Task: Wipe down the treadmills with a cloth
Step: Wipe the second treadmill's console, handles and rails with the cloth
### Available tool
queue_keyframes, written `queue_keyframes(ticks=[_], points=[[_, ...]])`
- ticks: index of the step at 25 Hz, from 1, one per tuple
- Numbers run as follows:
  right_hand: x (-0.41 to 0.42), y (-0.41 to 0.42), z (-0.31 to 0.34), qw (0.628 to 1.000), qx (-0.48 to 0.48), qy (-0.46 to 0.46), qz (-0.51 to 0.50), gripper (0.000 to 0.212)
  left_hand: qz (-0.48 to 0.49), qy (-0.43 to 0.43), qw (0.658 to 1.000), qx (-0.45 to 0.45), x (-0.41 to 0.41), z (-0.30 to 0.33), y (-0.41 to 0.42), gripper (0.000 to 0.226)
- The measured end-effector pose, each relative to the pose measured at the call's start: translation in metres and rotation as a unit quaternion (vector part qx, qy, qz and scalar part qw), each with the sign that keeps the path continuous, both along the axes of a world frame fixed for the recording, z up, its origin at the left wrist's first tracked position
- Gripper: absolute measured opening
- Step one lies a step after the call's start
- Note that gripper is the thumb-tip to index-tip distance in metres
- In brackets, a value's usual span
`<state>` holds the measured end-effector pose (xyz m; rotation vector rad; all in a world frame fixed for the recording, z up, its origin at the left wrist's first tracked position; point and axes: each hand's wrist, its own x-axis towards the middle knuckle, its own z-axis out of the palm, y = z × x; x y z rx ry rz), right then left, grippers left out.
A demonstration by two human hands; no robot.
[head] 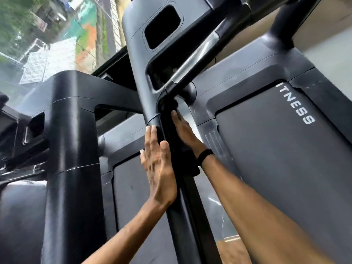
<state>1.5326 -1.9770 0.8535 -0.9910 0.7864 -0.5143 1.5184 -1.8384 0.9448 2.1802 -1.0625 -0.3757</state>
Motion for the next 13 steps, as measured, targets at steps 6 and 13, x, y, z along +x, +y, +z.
queue_keyframes(ticks=[6,13], points=[[0.007,0.005,-0.007,0.992,0.002,-0.112,-0.063,0.046,0.002,-0.009,1.0,-0.011,0.004,0.001,-0.005,0.07],[-0.11,0.119,0.03,0.991,-0.096,0.074,-0.054,0.031,0.0,-0.119,0.993,0.019,0.005,0.016,-0.002,0.074]])
